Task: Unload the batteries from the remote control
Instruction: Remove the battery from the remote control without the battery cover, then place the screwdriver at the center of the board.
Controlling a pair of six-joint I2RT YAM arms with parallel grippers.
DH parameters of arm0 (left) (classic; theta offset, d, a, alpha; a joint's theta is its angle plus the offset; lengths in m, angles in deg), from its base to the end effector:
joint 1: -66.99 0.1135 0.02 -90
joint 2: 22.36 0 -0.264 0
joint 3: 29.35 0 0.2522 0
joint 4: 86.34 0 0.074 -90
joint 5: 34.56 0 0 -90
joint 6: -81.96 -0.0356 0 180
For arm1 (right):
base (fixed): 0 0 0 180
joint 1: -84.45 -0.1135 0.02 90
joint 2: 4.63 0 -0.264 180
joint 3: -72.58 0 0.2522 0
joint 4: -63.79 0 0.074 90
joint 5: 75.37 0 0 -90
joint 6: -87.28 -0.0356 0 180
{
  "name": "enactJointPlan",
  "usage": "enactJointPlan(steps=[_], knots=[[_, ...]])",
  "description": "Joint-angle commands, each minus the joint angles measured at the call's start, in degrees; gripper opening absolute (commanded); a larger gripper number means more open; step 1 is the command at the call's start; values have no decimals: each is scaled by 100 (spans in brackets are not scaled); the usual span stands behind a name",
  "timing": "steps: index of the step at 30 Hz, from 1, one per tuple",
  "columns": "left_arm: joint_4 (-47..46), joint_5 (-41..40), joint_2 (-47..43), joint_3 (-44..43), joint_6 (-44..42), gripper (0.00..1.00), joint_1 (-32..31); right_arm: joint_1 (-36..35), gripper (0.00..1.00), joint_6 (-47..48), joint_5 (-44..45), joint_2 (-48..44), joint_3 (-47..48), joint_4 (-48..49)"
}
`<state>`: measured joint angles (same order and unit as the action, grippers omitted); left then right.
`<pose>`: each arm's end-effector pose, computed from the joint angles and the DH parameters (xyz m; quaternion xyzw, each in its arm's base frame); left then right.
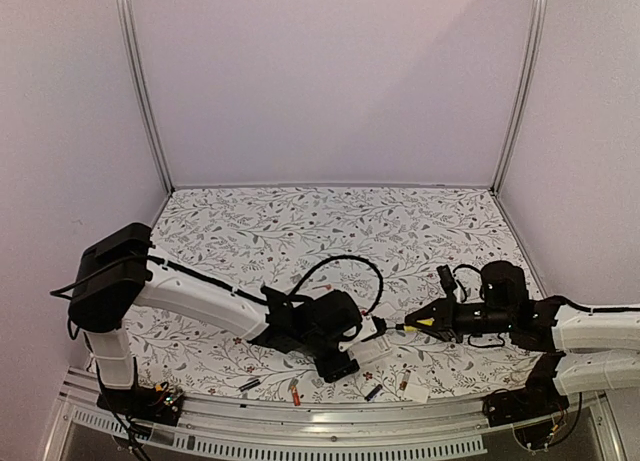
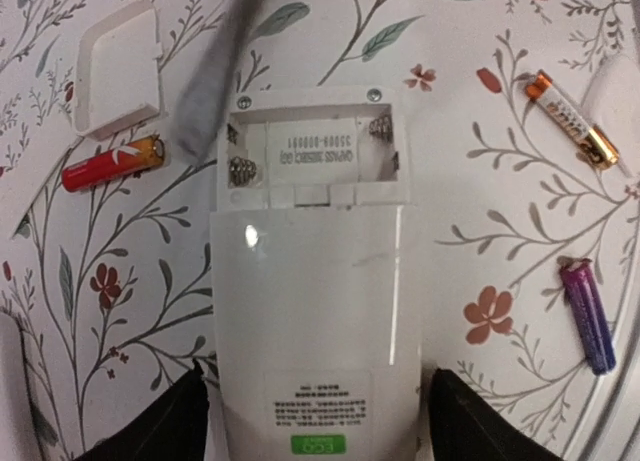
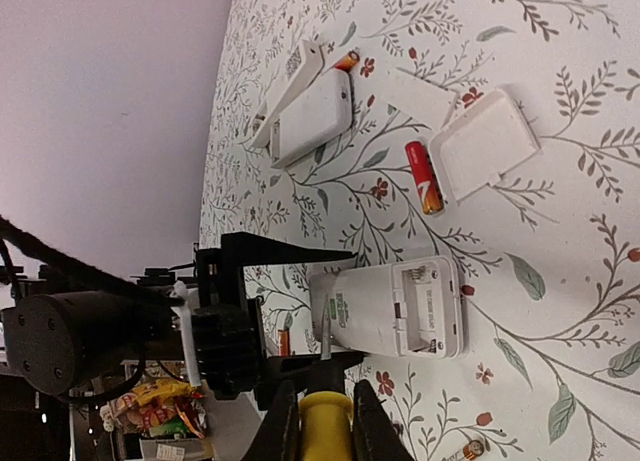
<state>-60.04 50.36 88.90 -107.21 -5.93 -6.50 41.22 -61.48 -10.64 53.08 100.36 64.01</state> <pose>0.1114 -0.3649 0.1262 0.5532 0.7899 -0.1262 0.2325 0.1279 0.1411 0.1582 0.0052 0.8509 0.4998 0.1614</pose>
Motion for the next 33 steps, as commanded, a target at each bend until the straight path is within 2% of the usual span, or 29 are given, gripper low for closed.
enactJointPlan(steps=[1,4,9,13,17,20,23,27,31,33], knots=[[860,87,228,188,37,79,80,39,0,366,678,-693,497,-1231],[604,438,-249,254,292,84,413,166,0,514,1295,-1060,649,-2024],[241,1103,-1234,462,868,87,1022,261,0,579,1961,-1152,692,-2615],[-186,1144,-1911,668,1415,89,1484,262,0,661,2012,-832,506,-2280],[-353,989,-2174,610,1963,89,1889,262,0,703,1871,-576,319,-1732],[-515,898,-2353,657,2277,89,2198,262,8,713,1778,-334,267,-1541],[-739,1025,-2522,797,2484,89,2600,262,24,825,1806,-98,352,-1632],[-701,1249,-2574,830,2446,89,3169,262,61,1063,2107,16,574,-1907],[-758,1145,-2623,930,2271,89,3820,370,95,1470,2705,225,1085,-2314],[-1013,1149,-2710,1103,2172,89,4232,660,99,1679,2753,460,1332,-2408]])
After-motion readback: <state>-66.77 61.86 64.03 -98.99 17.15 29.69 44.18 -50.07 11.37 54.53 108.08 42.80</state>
